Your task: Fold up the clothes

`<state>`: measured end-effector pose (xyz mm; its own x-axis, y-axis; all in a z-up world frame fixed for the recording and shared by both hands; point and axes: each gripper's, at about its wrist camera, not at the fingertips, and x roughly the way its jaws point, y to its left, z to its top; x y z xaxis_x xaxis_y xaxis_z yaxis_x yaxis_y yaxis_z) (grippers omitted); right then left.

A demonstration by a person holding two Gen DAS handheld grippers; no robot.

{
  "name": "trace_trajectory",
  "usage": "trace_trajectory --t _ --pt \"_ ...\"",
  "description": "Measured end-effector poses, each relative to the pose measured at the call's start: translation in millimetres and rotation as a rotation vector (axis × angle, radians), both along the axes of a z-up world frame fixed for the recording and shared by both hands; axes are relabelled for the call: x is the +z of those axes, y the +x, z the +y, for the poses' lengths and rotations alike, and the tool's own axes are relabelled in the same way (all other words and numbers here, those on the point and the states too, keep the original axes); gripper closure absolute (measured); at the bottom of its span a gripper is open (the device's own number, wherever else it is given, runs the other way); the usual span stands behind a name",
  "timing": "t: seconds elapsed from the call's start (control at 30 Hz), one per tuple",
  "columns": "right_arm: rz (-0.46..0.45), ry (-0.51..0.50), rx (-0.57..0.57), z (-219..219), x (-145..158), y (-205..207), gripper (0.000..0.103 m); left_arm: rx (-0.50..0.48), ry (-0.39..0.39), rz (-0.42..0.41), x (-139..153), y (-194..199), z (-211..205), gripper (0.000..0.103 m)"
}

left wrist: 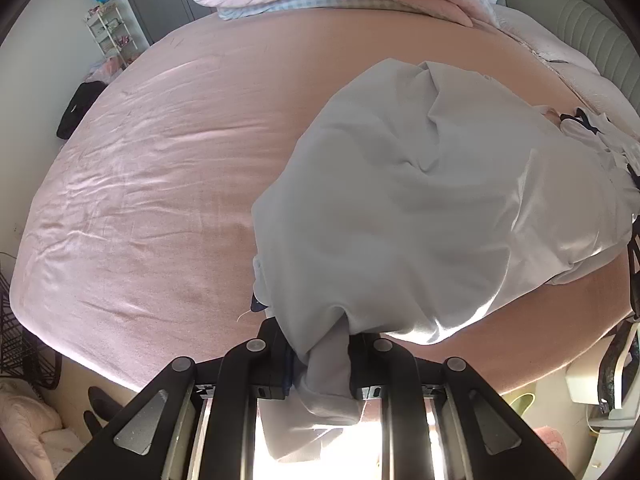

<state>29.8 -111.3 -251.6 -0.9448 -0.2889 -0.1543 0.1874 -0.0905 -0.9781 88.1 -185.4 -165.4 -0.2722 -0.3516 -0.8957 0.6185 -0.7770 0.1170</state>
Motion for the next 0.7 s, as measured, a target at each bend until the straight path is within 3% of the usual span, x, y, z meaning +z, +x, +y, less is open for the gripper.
trace_trajectory --t 0.17,0.53,0.7 --pt "0.004 -0.020 -0.049 11 11 -8 0.101 -0.045 -0.005 0.014 7 -6 12 0.086" --pt "0.043 -0.043 -0.171 38 29 -32 0.101 -0.122 0.071 0.043 8 -13 31 0.085" --pt "-0.028 -0.036 -0.223 53 27 -44 0.101 -0.145 0.081 0.027 -2 -20 40 0.085"
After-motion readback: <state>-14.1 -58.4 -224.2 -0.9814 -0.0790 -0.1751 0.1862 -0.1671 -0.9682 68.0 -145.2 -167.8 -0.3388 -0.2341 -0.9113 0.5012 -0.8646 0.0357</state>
